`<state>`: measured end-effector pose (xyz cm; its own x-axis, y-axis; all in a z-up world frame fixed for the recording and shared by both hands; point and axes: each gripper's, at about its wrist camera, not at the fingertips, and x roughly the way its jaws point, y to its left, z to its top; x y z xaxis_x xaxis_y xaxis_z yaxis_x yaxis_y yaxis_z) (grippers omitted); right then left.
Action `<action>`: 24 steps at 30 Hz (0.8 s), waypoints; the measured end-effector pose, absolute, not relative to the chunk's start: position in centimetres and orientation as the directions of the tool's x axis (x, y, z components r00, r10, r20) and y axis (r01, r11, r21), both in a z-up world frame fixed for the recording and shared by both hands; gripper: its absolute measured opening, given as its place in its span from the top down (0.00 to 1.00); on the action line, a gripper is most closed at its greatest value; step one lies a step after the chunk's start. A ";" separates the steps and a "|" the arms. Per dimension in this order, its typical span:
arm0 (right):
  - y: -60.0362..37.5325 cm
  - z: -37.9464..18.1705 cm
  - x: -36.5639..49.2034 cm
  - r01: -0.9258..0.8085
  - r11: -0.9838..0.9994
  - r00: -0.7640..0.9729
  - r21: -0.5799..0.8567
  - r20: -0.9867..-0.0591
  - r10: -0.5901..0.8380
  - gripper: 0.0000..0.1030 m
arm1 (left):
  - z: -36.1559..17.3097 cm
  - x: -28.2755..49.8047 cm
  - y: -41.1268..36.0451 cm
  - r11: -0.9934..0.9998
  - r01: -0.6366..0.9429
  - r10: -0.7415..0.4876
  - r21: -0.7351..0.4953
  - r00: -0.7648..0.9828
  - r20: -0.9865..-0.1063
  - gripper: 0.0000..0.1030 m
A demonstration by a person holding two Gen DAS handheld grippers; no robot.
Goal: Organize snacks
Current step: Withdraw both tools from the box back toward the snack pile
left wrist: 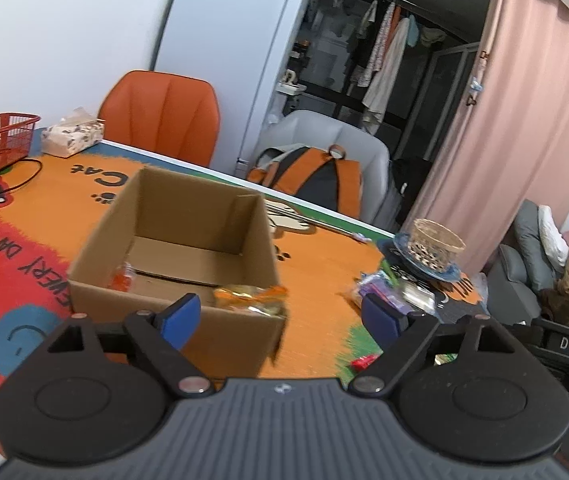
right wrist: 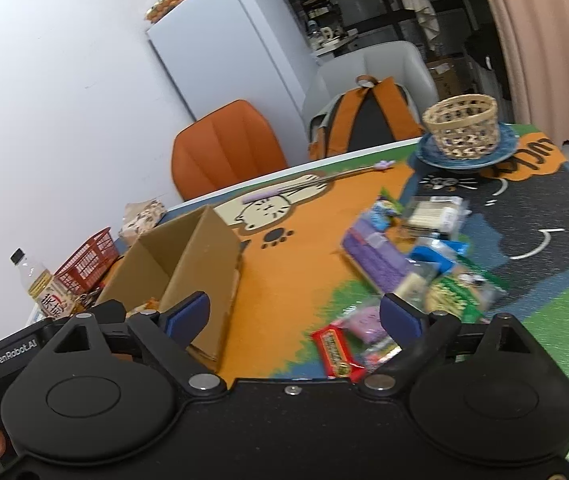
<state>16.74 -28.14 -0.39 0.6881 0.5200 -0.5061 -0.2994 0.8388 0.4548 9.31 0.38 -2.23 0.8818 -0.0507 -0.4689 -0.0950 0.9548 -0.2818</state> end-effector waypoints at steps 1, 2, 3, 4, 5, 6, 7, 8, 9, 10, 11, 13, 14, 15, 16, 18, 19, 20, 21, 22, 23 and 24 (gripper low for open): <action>-28.4 -0.5 16.6 -0.296 0.841 0.690 0.453 -0.507 0.516 0.09 | -2.3 9.3 0.1 0.955 -0.090 -0.056 -0.282 0.881 -0.470 0.16; -28.7 -0.6 16.6 -0.293 0.842 0.691 0.452 -0.508 0.513 0.08 | -2.3 9.3 -0.2 0.956 -0.086 -0.060 -0.281 0.880 -0.471 0.16; -28.9 -0.6 16.5 -0.290 0.843 0.692 0.453 -0.509 0.511 0.08 | -2.3 9.3 -0.5 0.957 -0.081 -0.064 -0.280 0.879 -0.473 0.16; -29.2 -0.7 16.4 -0.287 0.844 0.694 0.453 -0.509 0.509 0.08 | -2.3 9.4 -0.7 0.957 -0.077 -0.068 -0.279 0.878 -0.474 0.16; -29.5 -0.7 16.3 -0.286 0.845 0.695 0.452 -0.509 0.508 0.07 | -2.4 9.4 -1.0 0.957 -0.073 -0.072 -0.279 0.877 -0.475 0.16; -29.7 -0.8 16.3 -0.284 0.846 0.697 0.451 -0.509 0.505 0.07 | -2.4 9.4 -1.2 0.958 -0.069 -0.076 -0.279 0.876 -0.475 0.16; -29.9 -0.9 16.2 -0.283 0.847 0.697 0.450 -0.510 0.504 0.07 | -2.4 9.4 -1.5 0.958 -0.063 -0.080 -0.279 0.876 -0.475 0.16; -30.1 -1.0 16.2 -0.281 0.847 0.698 0.450 -0.510 0.503 0.06 | -2.4 9.3 -1.8 0.959 -0.058 -0.084 -0.277 0.876 -0.475 0.16; -30.4 -1.1 16.1 -0.280 0.847 0.698 0.451 -0.510 0.502 0.06 | -2.4 9.3 -2.2 0.961 -0.051 -0.089 -0.273 0.875 -0.475 0.16; -30.6 -1.2 16.1 -0.276 0.848 0.700 0.453 -0.510 0.501 0.06 | -2.5 9.3 -2.5 0.962 -0.045 -0.092 -0.270 0.875 -0.476 0.16; -30.8 -1.3 16.0 -0.274 0.848 0.701 0.454 -0.510 0.499 0.06 | -2.5 9.3 -2.8 0.963 -0.041 -0.096 -0.267 0.874 -0.477 0.15; -31.3 -1.4 15.9 -0.267 0.849 0.704 0.455 -0.510 0.495 0.06 | -2.7 9.4 -3.4 0.963 -0.031 -0.106 -0.268 0.870 -0.481 0.15; -31.5 -1.5 15.8 -0.264 0.849 0.705 0.457 -0.510 0.493 0.06 | -2.8 9.5 -3.7 0.963 -0.026 -0.113 -0.270 0.868 -0.484 0.15; -31.8 -1.6 15.8 -0.262 0.849 0.706 0.458 -0.509 0.492 0.06 | -3.0 9.6 -4.0 0.962 -0.021 -0.118 -0.271 0.866 -0.486 0.15; -32.0 -1.7 15.8 -0.259 0.850 0.708 0.458 -0.509 0.490 0.06 | -3.1 9.6 -4.3 0.963 -0.017 -0.122 -0.270 0.864 -0.489 0.15; -32.5 -2.0 15.7 -0.252 0.852 0.711 0.460 -0.509 0.485 0.06 | -3.5 9.7 -4.8 0.962 -0.010 -0.130 -0.273 0.862 -0.490 0.15; -32.6 -2.1 15.7 -0.251 0.851 0.710 0.461 -0.510 0.486 0.07 | -3.7 9.7 -5.1 0.961 -0.006 -0.135 -0.276 0.861 -0.490 0.15; -32.8 -2.3 15.8 -0.250 0.850 0.708 0.463 -0.512 0.487 0.08 | -3.9 9.7 -5.3 0.960 -0.002 -0.141 -0.280 0.860 -0.490 0.16; -32.9 -2.5 15.8 -0.250 0.850 0.705 0.464 -0.514 0.488 0.09 | -4.0 9.8 -5.6 0.958 0.003 -0.149 -0.285 0.858 -0.491 0.16; -33.0 -2.6 15.8 -0.250 0.850 0.702 0.464 -0.517 0.489 0.12 | -4.2 9.9 -5.8 0.957 0.007 -0.155 -0.290 0.857 -0.491 0.16; -33.1 -2.8 15.8 -0.251 0.850 0.698 0.464 -0.521 0.491 0.13 | -4.4 10.0 -6.0 0.957 0.009 -0.158 -0.291 0.856 -0.492 0.16; -33.1 -2.9 15.7 -0.251 0.850 0.695 0.463 -0.525 0.492 0.13 | -4.6 10.0 -6.2 0.958 0.010 -0.157 -0.288 0.855 -0.495 0.16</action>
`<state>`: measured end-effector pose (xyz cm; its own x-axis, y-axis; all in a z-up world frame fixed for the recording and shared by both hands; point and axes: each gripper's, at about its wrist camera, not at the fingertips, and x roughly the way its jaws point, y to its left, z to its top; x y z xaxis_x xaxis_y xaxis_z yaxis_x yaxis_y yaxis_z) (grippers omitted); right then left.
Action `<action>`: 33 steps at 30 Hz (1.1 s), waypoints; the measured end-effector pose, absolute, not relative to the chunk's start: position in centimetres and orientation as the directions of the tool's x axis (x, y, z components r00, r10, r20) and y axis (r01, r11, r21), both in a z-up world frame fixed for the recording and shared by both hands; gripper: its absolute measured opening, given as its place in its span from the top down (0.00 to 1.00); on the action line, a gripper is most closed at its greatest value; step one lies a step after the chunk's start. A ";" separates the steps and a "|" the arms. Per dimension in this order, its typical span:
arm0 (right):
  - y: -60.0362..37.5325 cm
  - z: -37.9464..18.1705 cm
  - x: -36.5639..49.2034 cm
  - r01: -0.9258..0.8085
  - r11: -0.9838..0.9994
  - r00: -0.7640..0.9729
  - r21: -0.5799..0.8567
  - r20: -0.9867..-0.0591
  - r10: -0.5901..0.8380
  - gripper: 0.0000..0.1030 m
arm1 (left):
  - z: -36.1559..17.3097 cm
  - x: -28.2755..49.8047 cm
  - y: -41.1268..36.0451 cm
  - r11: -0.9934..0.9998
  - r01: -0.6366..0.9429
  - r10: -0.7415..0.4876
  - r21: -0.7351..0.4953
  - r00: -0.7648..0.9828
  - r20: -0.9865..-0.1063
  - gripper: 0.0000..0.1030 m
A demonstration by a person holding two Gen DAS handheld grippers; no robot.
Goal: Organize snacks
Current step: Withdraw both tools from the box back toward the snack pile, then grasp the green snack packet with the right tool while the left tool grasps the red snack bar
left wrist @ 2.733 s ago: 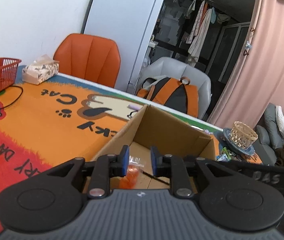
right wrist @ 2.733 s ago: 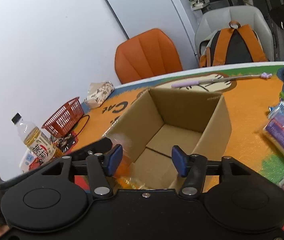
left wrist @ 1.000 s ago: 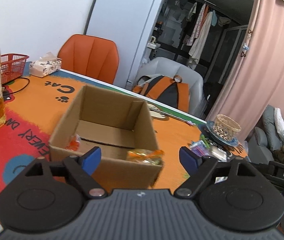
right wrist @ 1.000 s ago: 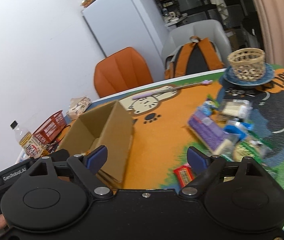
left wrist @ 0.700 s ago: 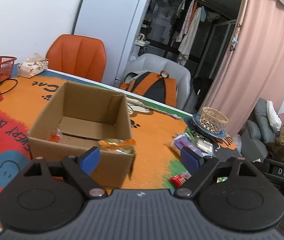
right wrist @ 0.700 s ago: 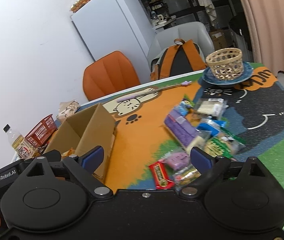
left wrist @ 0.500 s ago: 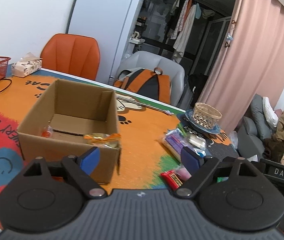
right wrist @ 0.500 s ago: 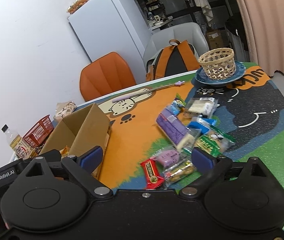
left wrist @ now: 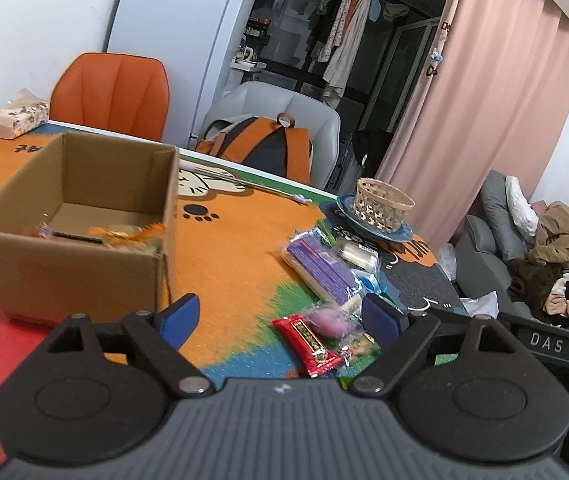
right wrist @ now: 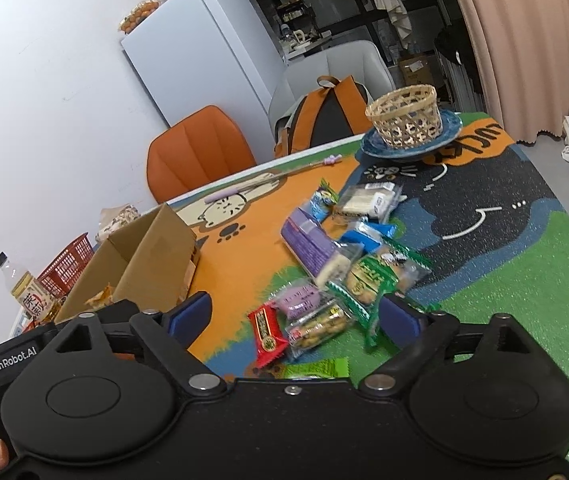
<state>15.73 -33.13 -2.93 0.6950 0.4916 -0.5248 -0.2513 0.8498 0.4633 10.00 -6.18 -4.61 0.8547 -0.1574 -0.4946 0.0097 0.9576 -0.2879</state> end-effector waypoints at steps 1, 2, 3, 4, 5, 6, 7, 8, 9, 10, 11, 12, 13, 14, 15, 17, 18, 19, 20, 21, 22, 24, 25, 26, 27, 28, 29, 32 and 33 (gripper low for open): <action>-33.1 -3.1 15.7 -0.252 0.851 0.691 0.461 -0.529 0.492 0.13 | -4.8 10.1 -6.4 0.959 0.010 -0.156 -0.282 0.853 -0.499 0.16; -33.1 -3.3 15.6 -0.256 0.851 0.687 0.458 -0.533 0.493 0.14 | -5.0 10.1 -6.6 0.960 0.013 -0.157 -0.278 0.851 -0.501 0.16; -33.0 -3.5 15.5 -0.260 0.852 0.683 0.454 -0.538 0.494 0.14 | -5.1 10.1 -6.8 0.961 0.017 -0.159 -0.276 0.849 -0.504 0.17; -32.9 -3.7 15.5 -0.262 0.853 0.677 0.450 -0.544 0.495 0.14 | -5.2 10.2 -6.9 0.962 0.020 -0.161 -0.272 0.846 -0.508 0.17; -32.8 -4.0 15.5 -0.265 0.854 0.671 0.448 -0.550 0.497 0.15 | -5.3 10.2 -7.1 0.963 0.024 -0.163 -0.269 0.844 -0.512 0.18; -32.7 -4.2 15.5 -0.268 0.853 0.665 0.447 -0.555 0.500 0.16 | -5.5 10.2 -7.2 0.964 0.025 -0.164 -0.266 0.841 -0.515 0.18; -32.5 -4.4 15.5 -0.270 0.853 0.658 0.447 -0.561 0.503 0.18 | -5.6 10.2 -7.2 0.964 0.026 -0.163 -0.263 0.841 -0.516 0.18; -32.4 -4.6 15.5 -0.272 0.853 0.652 0.446 -0.567 0.504 0.18 | -5.8 10.1 -7.3 0.965 0.028 -0.163 -0.260 0.840 -0.517 0.19; -32.2 -4.8 15.4 -0.273 0.853 0.647 0.444 -0.572 0.504 0.18 | -5.9 10.1 -7.3 0.966 0.030 -0.164 -0.255 0.839 -0.520 0.20; -32.1 -5.0 15.4 -0.275 0.853 0.642 0.443 -0.576 0.506 0.19 | -6.0 10.1 -7.3 0.967 0.030 -0.163 -0.254 0.837 -0.522 0.20; -31.9 -5.2 15.3 -0.278 0.853 0.637 0.442 -0.580 0.508 0.19 | -6.1 10.1 -7.2 0.966 0.030 -0.165 -0.255 0.835 -0.525 0.21; -31.8 -5.4 15.3 -0.280 0.853 0.631 0.441 -0.585 0.509 0.20 | -6.2 10.1 -7.2 0.966 0.030 -0.165 -0.255 0.833 -0.527 0.22; -31.6 -5.6 15.3 -0.283 0.853 0.625 0.439 -0.590 0.511 0.20 | -6.4 10.2 -7.2 0.967 0.029 -0.164 -0.254 0.832 -0.530 0.22; -31.4 -5.8 15.3 -0.285 0.853 0.620 0.437 -0.595 0.512 0.21 | -6.5 10.2 -7.2 0.967 0.025 -0.161 -0.253 0.831 -0.533 0.23; -31.2 -6.0 15.4 -0.286 0.856 0.615 0.431 -0.602 0.509 0.21 | -6.6 10.3 -7.1 0.967 0.023 -0.160 -0.253 0.829 -0.536 0.24; -30.8 -6.4 15.4 -0.281 0.866 0.610 0.414 -0.620 0.494 0.25 | -6.9 10.4 -7.0 0.967 0.018 -0.158 -0.254 0.825 -0.543 0.25; -30.7 -6.6 15.5 -0.280 0.867 0.604 0.413 -0.626 0.494 0.27 | -7.1 10.5 -6.9 0.967 0.014 -0.156 -0.256 0.822 -0.547 0.26; -30.6 -6.8 15.5 -0.280 0.863 0.594 0.420 -0.631 0.499 0.30 | -7.2 10.6 -6.8 0.966 0.011 -0.156 -0.258 0.820 -0.550 0.26; -30.4 -7.1 15.6 -0.282 0.861 0.585 0.422 -0.636 0.504 0.33 | -7.4 10.7 -6.8 0.966 0.007 -0.154 -0.258 0.819 -0.553 0.26; -30.2 -7.3 15.6 -0.285 0.863 0.579 0.417 -0.643 0.502 0.35 | -7.5 10.8 -6.7 0.966 0.002 -0.150 -0.258 0.817 -0.556 0.27; -30.0 -7.5 15.6 -0.285 0.870 0.573 0.402 -0.657 0.491 0.39 | -7.6 10.9 -6.6 0.966 -0.001 -0.148 -0.257 0.816 -0.559 0.27; -29.6 -7.7 15.6 -0.289 0.881 0.573 0.375 -0.670 0.472 0.49 | -7.9 11.1 -6.6 0.966 -0.005 -0.146 -0.259 0.813 -0.564 0.27; -29.6 -7.7 15.6 -0.291 0.880 0.571 0.375 -0.670 0.474 0.52 | -8.0 11.1 -6.5 0.966 -0.006 -0.147 -0.260 0.811 -0.566 0.27; -29.7 -7.7 15.7 -0.289 0.877 0.566 0.384 -0.670 0.480 0.58 | -8.2 11.2 -6.5 0.966 -0.006 -0.148 -0.259 0.809 -0.569 0.27; -29.9 -7.8 15.9 -0.288 0.868 0.557 0.405 -0.666 0.496 0.66 | -8.3 11.4 -6.6 0.966 -0.005 -0.149 -0.259 0.806 -0.573 0.27; -30.1 -7.9 15.9 -0.284 0.862 0.557 0.419 -0.659 0.505 0.69 | -8.4 11.5 -6.7 0.966 -0.004 -0.151 -0.258 0.803 -0.577 0.27; -30.2 -7.9 15.9 -0.281 0.864 0.567 0.417 -0.654 0.500 0.69 | -8.5 11.5 -6.8 0.966 -0.001 -0.154 -0.258 0.801 -0.578 0.27; -30.4 -7.8 16.0 -0.283 0.858 0.576 0.429 -0.639 0.510 0.71 | -8.7 11.8 -7.0 0.968 0.003 -0.155 -0.252 0.798 -0.583 0.27; -30.5 -7.7 16.0 -0.287 0.856 0.581 0.430 -0.632 0.513 0.71 | -8.8 11.9 -7.1 0.968 0.003 -0.155 -0.253 0.797 -0.584 0.27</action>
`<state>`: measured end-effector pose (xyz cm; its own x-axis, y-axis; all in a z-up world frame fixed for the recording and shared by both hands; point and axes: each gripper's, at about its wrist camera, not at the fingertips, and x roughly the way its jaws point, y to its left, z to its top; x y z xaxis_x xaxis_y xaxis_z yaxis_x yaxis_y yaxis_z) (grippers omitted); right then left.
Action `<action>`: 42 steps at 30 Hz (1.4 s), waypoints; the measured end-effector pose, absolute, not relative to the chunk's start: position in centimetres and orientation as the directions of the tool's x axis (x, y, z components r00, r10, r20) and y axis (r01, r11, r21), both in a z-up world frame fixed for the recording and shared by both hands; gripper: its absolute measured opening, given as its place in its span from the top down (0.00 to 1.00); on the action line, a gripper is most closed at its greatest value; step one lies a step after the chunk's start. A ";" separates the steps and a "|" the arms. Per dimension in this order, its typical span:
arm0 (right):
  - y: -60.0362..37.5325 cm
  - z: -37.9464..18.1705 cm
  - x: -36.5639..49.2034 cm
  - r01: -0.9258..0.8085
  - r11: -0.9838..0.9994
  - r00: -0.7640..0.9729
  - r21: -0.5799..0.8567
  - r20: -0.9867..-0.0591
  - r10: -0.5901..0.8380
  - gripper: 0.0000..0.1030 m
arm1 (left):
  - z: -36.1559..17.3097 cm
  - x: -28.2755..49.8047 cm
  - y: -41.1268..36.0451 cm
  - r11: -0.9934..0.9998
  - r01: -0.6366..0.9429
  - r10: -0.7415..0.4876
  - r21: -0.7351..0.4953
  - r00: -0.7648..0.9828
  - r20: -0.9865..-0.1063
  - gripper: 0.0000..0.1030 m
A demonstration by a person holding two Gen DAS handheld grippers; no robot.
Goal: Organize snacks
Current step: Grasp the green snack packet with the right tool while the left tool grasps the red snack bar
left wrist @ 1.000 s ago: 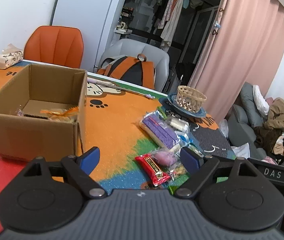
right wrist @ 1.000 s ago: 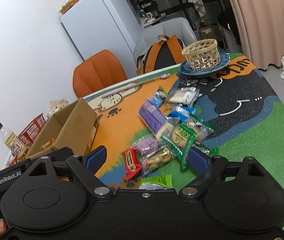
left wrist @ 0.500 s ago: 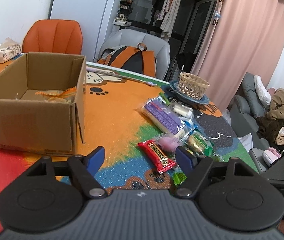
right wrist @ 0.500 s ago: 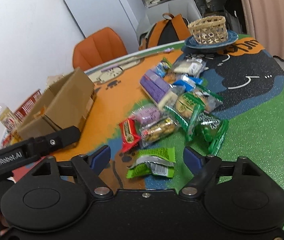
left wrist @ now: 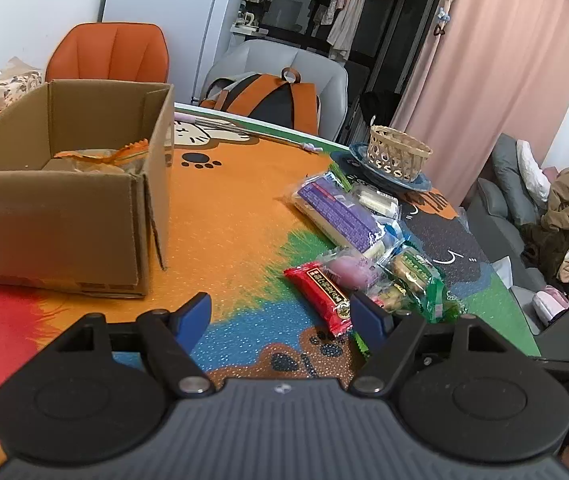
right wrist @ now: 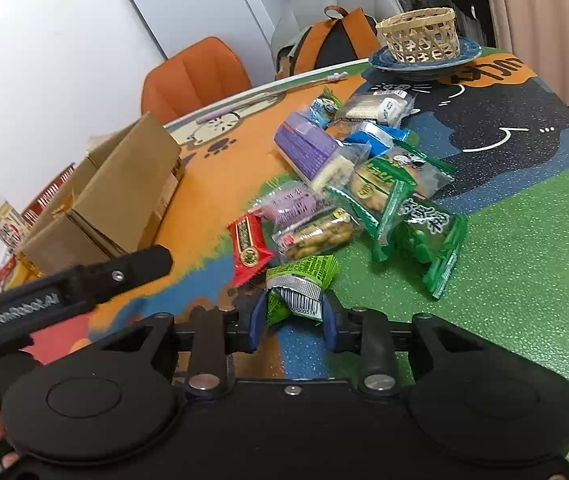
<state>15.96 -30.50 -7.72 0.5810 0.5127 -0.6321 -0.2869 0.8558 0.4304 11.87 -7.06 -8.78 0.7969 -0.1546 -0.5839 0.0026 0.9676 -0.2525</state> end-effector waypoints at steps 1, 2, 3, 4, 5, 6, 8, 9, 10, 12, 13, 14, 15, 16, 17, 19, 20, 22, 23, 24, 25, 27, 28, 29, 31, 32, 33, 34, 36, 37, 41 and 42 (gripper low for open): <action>-30.6 -7.6 16.0 -0.291 0.854 0.586 0.431 -0.625 0.515 0.71 | -8.9 12.0 -7.1 0.967 0.001 -0.154 -0.253 0.796 -0.586 0.27; -30.8 -7.3 15.9 -0.292 0.853 0.594 0.433 -0.617 0.517 0.72 | -9.0 12.1 -7.2 0.967 -0.001 -0.153 -0.254 0.794 -0.588 0.27; -31.0 -7.2 16.0 -0.290 0.852 0.600 0.435 -0.611 0.516 0.72 | -9.0 12.2 -7.2 0.967 -0.002 -0.154 -0.254 0.793 -0.590 0.27; -31.2 -7.0 16.0 -0.287 0.852 0.609 0.437 -0.604 0.515 0.72 | -9.1 12.4 -7.3 0.967 -0.001 -0.155 -0.254 0.791 -0.592 0.27; -31.5 -6.8 16.1 -0.284 0.852 0.618 0.440 -0.596 0.513 0.72 | -9.1 12.5 -7.4 0.967 0.000 -0.156 -0.254 0.791 -0.592 0.27; -31.8 -6.6 16.2 -0.280 0.852 0.628 0.442 -0.587 0.511 0.72 | -9.2 12.7 -7.6 0.967 0.002 -0.157 -0.255 0.790 -0.592 0.27; -32.4 -6.4 16.2 -0.270 0.859 0.646 0.436 -0.579 0.497 0.72 | -9.3 13.0 -7.9 0.966 0.003 -0.161 -0.259 0.789 -0.592 0.27; -32.6 -6.3 16.3 -0.267 0.860 0.654 0.434 -0.574 0.493 0.72 | -9.5 13.2 -8.1 0.965 0.004 -0.164 -0.263 0.788 -0.593 0.27; -32.8 -6.2 16.3 -0.265 0.860 0.659 0.436 -0.569 0.492 0.72 | -9.6 13.4 -8.2 0.965 0.003 -0.165 -0.263 0.787 -0.595 0.27; -33.3 -6.1 16.4 -0.260 0.860 0.666 0.440 -0.563 0.489 0.72 | -10.0 13.9 -8.6 0.965 0.003 -0.166 -0.262 0.783 -0.600 0.27; -33.5 -6.1 16.4 -0.257 0.861 0.670 0.438 -0.562 0.486 0.72 | -10.1 14.1 -8.8 0.965 0.004 -0.167 -0.262 0.781 -0.602 0.27; -33.6 -6.2 16.5 -0.253 0.863 0.673 0.438 -0.561 0.482 0.72 | -10.3 14.3 -9.0 0.965 0.005 -0.167 -0.261 0.780 -0.603 0.27; -33.8 -6.2 16.5 -0.249 0.863 0.674 0.439 -0.561 0.480 0.72 | -10.4 14.5 -9.1 0.966 0.003 -0.166 -0.260 0.778 -0.606 0.27; -34.0 -6.3 16.6 -0.244 0.863 0.675 0.442 -0.561 0.478 0.72 | -10.5 14.7 -9.2 0.966 0.001 -0.164 -0.260 0.777 -0.608 0.27; -34.1 -6.4 16.7 -0.240 0.863 0.676 0.444 -0.562 0.477 0.72 | -10.6 14.9 -9.3 0.966 -0.001 -0.162 -0.259 0.777 -0.609 0.27; -34.3 -6.6 16.9 -0.232 0.864 0.677 0.447 -0.563 0.473 0.72 | -10.8 15.2 -9.4 0.966 -0.006 -0.157 -0.257 0.777 -0.609 0.27; -34.4 -6.7 17.1 -0.230 0.864 0.677 0.449 -0.564 0.473 0.72 | -10.9 15.4 -9.4 0.967 -0.009 -0.154 -0.256 0.778 -0.609 0.27; -34.5 -6.8 17.3 -0.229 0.862 0.677 0.452 -0.562 0.474 0.72 | -11.0 15.7 -9.6 0.967 -0.012 -0.150 -0.255 0.780 -0.607 0.28; -34.6 -6.8 17.3 -0.229 0.861 0.677 0.455 -0.561 0.476 0.72 | -11.0 15.9 -9.7 0.967 -0.015 -0.147 -0.254 0.781 -0.607 0.29; -34.6 -6.9 17.4 -0.229 0.860 0.678 0.457 -0.559 0.478 0.72 | -11.1 16.1 -9.8 0.968 -0.017 -0.145 -0.252 0.781 -0.608 0.30; -34.7 -6.9 17.5 -0.228 0.859 0.679 0.458 -0.558 0.477 0.72 | -11.3 16.2 -9.9 0.968 -0.018 -0.143 -0.251 0.780 -0.609 0.30; -34.8 -6.9 17.6 -0.227 0.859 0.681 0.459 -0.556 0.477 0.72 | -11.6 16.6 -9.9 0.967 -0.023 -0.142 -0.253 0.776 -0.615 0.33; -34.8 -6.9 17.5 -0.226 0.859 0.682 0.459 -0.555 0.476 0.72 | -11.7 16.6 -9.9 0.968 -0.024 -0.138 -0.250 0.780 -0.610 0.33; -34.8 -6.9 17.6 -0.226 0.859 0.683 0.460 -0.554 0.476 0.72 | -11.8 16.5 -10.0 0.969 -0.023 -0.134 -0.244 0.783 -0.607 0.34; -34.8 -7.0 17.5 -0.223 0.858 0.683 0.462 -0.554 0.476 0.72 | -11.8 16.6 -10.1 0.971 -0.020 -0.131 -0.237 0.786 -0.605 0.34; -34.8 -7.1 17.6 -0.222 0.858 0.682 0.464 -0.555 0.477 0.72 | -11.8 16.6 -10.0 0.971 -0.020 -0.130 -0.237 0.786 -0.604 0.34; -34.8 -7.2 17.6 -0.222 0.857 0.680 0.465 -0.556 0.478 0.72 | -11.8 16.6 -10.0 0.971 -0.022 -0.130 -0.237 0.786 -0.604 0.36; -34.7 -7.2 17.5 -0.224 0.856 0.679 0.466 -0.556 0.480 0.72 | -11.8 16.6 -10.1 0.972 -0.023 -0.126 -0.233 0.787 -0.604 0.38; -34.7 -7.2 17.5 -0.226 0.854 0.677 0.469 -0.555 0.484 0.72 | -11.9 16.6 -10.1 0.977 -0.027 -0.110 -0.212 0.789 -0.604 0.48; -34.6 -7.2 17.5 -0.228 0.853 0.676 0.470 -0.554 0.486 0.72 | -11.9 16.6 -10.3 0.982 -0.031 -0.090 -0.185 0.789 -0.608 0.52; -34.9 -7.1 17.5 -0.232 0.845 0.679 0.481 -0.543 0.495 0.72 | -11.9 16.6 -10.8 0.991 -0.032 -0.056 -0.130 0.782 -0.621 0.60; -34.9 -7.1 17.5 -0.234 0.844 0.679 0.483 -0.540 0.497 0.72 | -11.9 16.5 -10.8 0.992 -0.027 -0.054 -0.121 0.781 -0.622 0.64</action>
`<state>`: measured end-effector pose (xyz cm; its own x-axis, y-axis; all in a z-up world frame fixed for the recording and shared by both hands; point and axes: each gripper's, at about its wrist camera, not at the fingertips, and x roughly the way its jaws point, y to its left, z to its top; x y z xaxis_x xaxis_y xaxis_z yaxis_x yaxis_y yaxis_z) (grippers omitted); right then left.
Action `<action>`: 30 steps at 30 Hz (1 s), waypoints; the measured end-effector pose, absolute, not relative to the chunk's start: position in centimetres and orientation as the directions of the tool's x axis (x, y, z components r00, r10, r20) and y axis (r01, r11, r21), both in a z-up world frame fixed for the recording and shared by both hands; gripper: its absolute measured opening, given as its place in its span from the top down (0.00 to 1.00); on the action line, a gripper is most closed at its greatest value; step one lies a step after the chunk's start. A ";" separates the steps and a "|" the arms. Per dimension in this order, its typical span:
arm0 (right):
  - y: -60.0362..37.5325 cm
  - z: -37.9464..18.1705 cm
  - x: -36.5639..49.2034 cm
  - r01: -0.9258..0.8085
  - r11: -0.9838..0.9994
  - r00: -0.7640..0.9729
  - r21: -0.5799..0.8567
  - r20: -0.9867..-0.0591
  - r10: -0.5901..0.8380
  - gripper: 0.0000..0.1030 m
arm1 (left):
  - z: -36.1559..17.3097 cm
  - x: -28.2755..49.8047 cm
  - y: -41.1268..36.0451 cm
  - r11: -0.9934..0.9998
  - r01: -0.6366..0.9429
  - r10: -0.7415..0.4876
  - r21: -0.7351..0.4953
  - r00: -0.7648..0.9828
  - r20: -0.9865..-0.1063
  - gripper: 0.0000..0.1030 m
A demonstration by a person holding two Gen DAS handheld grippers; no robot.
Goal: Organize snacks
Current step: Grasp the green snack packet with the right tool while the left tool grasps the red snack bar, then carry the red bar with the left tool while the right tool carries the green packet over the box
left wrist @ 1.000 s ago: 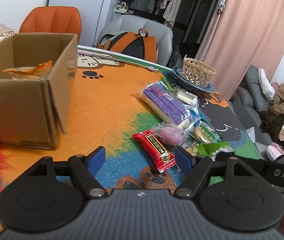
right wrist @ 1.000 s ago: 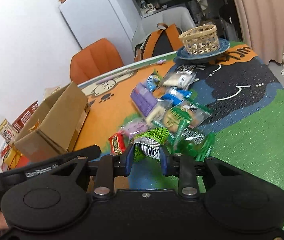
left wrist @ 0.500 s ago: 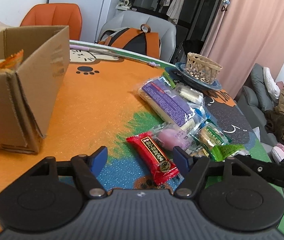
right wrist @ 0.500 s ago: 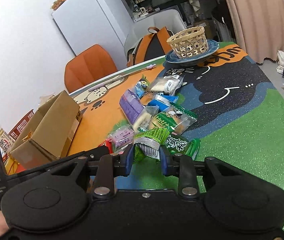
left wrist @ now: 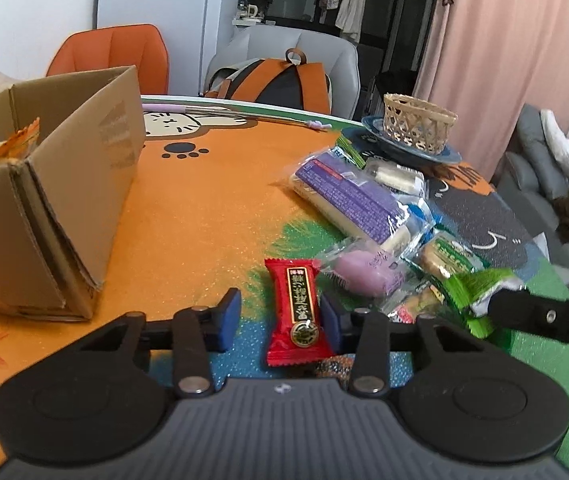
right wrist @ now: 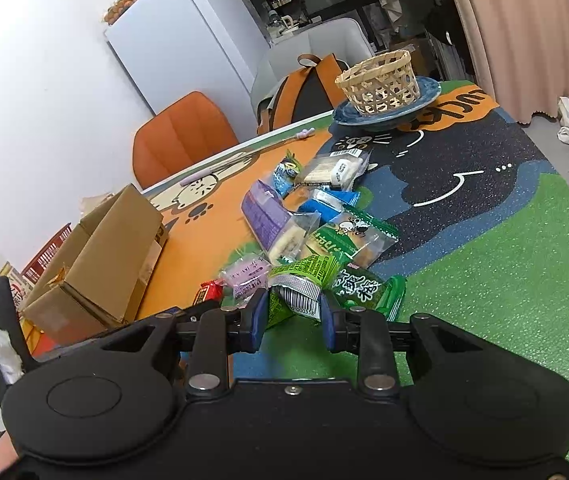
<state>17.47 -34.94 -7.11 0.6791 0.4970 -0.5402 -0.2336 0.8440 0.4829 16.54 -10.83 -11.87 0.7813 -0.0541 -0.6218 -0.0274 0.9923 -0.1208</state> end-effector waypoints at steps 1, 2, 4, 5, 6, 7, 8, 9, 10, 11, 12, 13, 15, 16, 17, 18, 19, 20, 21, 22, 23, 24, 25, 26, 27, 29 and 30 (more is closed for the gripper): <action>-34.9 -7.1 17.5 -0.235 0.843 0.678 0.484 -0.540 0.499 0.72 | -11.9 16.4 -10.9 0.994 -0.023 -0.051 -0.111 0.782 -0.621 0.71; -34.9 -7.2 17.5 -0.234 0.843 0.677 0.484 -0.541 0.499 0.72 | -12.0 16.2 -10.8 0.994 -0.021 -0.048 -0.104 0.783 -0.620 0.75; -34.7 -7.2 17.5 -0.236 0.842 0.674 0.485 -0.543 0.501 0.72 | -12.0 15.9 -10.6 0.993 -0.014 -0.060 -0.114 0.785 -0.617 0.78; -34.6 -7.1 17.5 -0.239 0.841 0.674 0.485 -0.541 0.503 0.72 | -11.9 15.8 -10.4 0.992 -0.006 -0.073 -0.126 0.783 -0.617 0.82; -34.4 -7.0 17.4 -0.244 0.841 0.674 0.483 -0.539 0.505 0.72 | -11.8 15.7 -10.3 0.990 0.000 -0.087 -0.139 0.779 -0.621 0.82; -34.3 -6.8 17.4 -0.247 0.841 0.676 0.482 -0.535 0.506 0.72 | -11.8 15.6 -10.2 0.989 0.005 -0.098 -0.151 0.777 -0.622 0.82; -34.2 -6.7 17.3 -0.249 0.841 0.678 0.481 -0.533 0.506 0.72 | -11.7 15.4 -10.1 0.988 0.007 -0.104 -0.156 0.776 -0.622 0.82; -34.1 -6.5 17.2 -0.252 0.840 0.680 0.480 -0.530 0.506 0.72 | -11.6 15.2 -10.0 0.987 0.009 -0.108 -0.162 0.780 -0.617 0.82; -33.9 -6.4 17.2 -0.255 0.841 0.682 0.477 -0.527 0.506 0.72 | -11.4 15.0 -9.9 0.986 0.010 -0.110 -0.165 0.783 -0.612 0.82; -33.7 -6.2 17.1 -0.257 0.842 0.683 0.475 -0.526 0.506 0.72 | -11.3 14.8 -9.8 0.985 0.010 -0.113 -0.170 0.785 -0.609 0.82; -33.6 -6.1 17.0 -0.258 0.842 0.684 0.473 -0.526 0.505 0.72 | -11.0 14.6 -9.6 0.984 0.010 -0.118 -0.179 0.788 -0.604 0.82; -33.5 -6.0 17.0 -0.259 0.842 0.684 0.472 -0.526 0.506 0.72 | -10.8 14.4 -9.3 0.982 0.010 -0.122 -0.188 0.791 -0.599 0.82; -33.2 -5.8 16.9 -0.265 0.841 0.684 0.471 -0.523 0.508 0.72 | -10.2 14.0 -9.0 0.980 0.009 -0.128 -0.201 0.798 -0.589 0.82; -33.0 -5.7 16.8 -0.268 0.840 0.684 0.472 -0.521 0.510 0.72 | -9.8 13.8 -8.8 0.979 0.011 -0.129 -0.203 0.804 -0.581 0.82; -32.9 -5.5 16.8 -0.271 0.839 0.685 0.473 -0.517 0.513 0.72 | -9.5 13.6 -8.6 0.979 0.011 -0.129 -0.204 0.809 -0.573 0.82; -32.7 -5.3 16.7 -0.275 0.837 0.686 0.472 -0.513 0.515 0.72 | -9.1 13.4 -8.4 0.978 0.012 -0.129 -0.207 0.815 -0.565 0.82; -32.5 -5.1 16.7 -0.280 0.836 0.688 0.471 -0.509 0.517 0.72 | -8.8 13.2 -8.3 0.978 0.012 -0.129 -0.209 0.820 -0.558 0.82; -32.3 -4.9 16.6 -0.285 0.835 0.689 0.471 -0.504 0.520 0.72 | -8.4 13.1 -8.1 0.977 0.012 -0.129 -0.211 0.825 -0.550 0.82; -32.1 -4.8 16.6 -0.290 0.833 0.690 0.471 -0.500 0.523 0.72 | -8.1 12.8 -7.9 0.977 0.012 -0.127 -0.211 0.831 -0.541 0.82; -31.8 -4.6 16.5 -0.297 0.831 0.691 0.471 -0.495 0.527 0.72 | -7.7 12.6 -7.7 0.977 0.011 -0.125 -0.212 0.837 -0.533 0.82; -31.6 -4.4 16.5 -0.301 0.830 0.692 0.470 -0.491 0.529 0.72 | -7.4 12.4 -7.5 0.977 0.010 -0.124 -0.214 0.841 -0.526 0.82; -31.4 -4.3 16.5 -0.305 0.829 0.692 0.470 -0.489 0.531 0.72 | -7.0 12.2 -7.3 0.976 0.010 -0.124 -0.217 0.846 -0.519 0.82; -31.2 -4.2 16.5 -0.308 0.827 0.692 0.469 -0.486 0.534 0.72 | -6.7 12.1 -7.1 0.976 0.010 -0.123 -0.218 0.850 -0.512 0.82; -31.0 -4.0 16.4 -0.312 0.826 0.692 0.469 -0.484 0.536 0.72 | -6.4 11.9 -6.9 0.976 0.011 -0.123 -0.218 0.854 -0.506 0.82; -30.7 -3.9 16.4 -0.316 0.825 0.692 0.468 -0.481 0.538 0.72 | -6.1 11.7 -6.7 0.976 0.011 -0.121 -0.219 0.859 -0.497 0.82; -30.2 -3.5 16.4 -0.325 0.822 0.692 0.467 -0.475 0.543 0.72 | -5.5 11.3 -6.5 0.976 0.011 -0.116 -0.216 0.868 -0.483 0.82; -30.0 -3.4 16.4 -0.329 0.821 0.693 0.467 -0.472 0.546 0.72 | -5.3 11.2 -6.4 0.977 0.010 -0.114 -0.215 0.871 -0.477 0.82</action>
<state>16.39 -30.01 -3.37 0.6925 0.5457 -0.4719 -0.3288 0.8210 0.4669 11.25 -6.36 -5.26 0.8714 -0.1141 -0.4771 0.0102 0.9766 -0.2148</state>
